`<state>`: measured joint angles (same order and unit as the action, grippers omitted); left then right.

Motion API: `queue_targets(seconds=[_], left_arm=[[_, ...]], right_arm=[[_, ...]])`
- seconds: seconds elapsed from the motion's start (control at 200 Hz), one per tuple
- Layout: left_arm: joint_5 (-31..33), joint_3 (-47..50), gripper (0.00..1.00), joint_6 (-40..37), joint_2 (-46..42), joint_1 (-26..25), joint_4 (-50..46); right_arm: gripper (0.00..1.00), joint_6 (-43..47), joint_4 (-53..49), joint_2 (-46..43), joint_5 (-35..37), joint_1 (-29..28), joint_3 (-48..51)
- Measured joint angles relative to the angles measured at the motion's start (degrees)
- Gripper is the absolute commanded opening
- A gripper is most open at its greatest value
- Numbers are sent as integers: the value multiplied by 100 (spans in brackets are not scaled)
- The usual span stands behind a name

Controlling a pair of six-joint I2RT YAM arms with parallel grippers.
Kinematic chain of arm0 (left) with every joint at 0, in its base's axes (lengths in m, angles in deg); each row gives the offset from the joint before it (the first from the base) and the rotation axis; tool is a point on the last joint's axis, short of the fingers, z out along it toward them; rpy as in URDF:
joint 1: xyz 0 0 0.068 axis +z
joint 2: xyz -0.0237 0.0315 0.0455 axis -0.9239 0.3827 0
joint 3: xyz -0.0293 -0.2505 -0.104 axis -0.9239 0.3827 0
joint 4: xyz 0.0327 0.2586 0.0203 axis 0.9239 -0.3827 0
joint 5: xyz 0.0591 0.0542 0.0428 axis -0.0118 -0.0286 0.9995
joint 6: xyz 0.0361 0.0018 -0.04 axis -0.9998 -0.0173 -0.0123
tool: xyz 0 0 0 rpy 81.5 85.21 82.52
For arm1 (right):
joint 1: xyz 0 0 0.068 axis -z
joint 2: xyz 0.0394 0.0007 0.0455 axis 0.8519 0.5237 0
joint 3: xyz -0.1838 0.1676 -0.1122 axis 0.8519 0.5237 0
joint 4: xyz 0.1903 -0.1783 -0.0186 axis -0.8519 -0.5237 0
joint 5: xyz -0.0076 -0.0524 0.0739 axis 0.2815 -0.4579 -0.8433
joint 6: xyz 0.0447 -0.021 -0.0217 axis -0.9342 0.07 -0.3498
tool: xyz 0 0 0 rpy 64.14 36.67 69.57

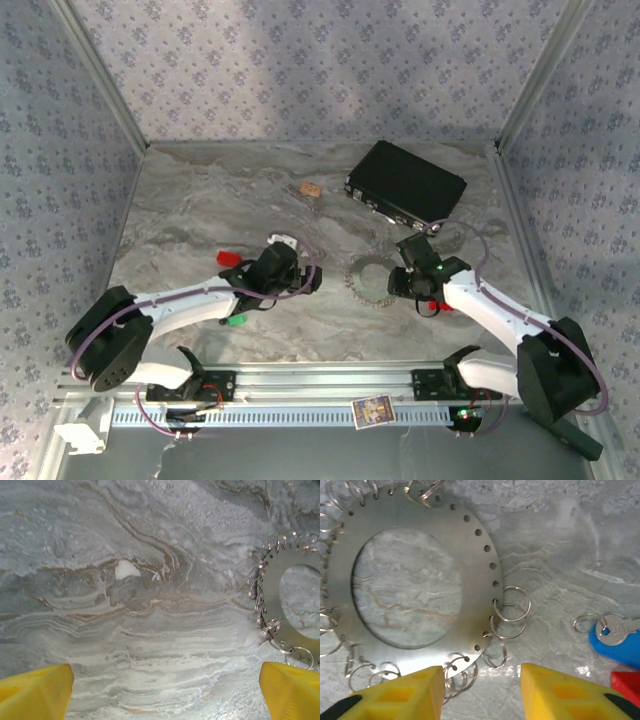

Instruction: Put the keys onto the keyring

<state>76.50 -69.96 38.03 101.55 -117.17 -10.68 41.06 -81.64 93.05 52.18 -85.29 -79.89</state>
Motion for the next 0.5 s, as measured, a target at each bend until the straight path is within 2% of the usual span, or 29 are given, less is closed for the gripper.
queue_targets(seconds=[0.5], left_arm=[[203,-177,95,271,243,-98,48]], right_arm=[[22,-197,417,262,-238,177,382]])
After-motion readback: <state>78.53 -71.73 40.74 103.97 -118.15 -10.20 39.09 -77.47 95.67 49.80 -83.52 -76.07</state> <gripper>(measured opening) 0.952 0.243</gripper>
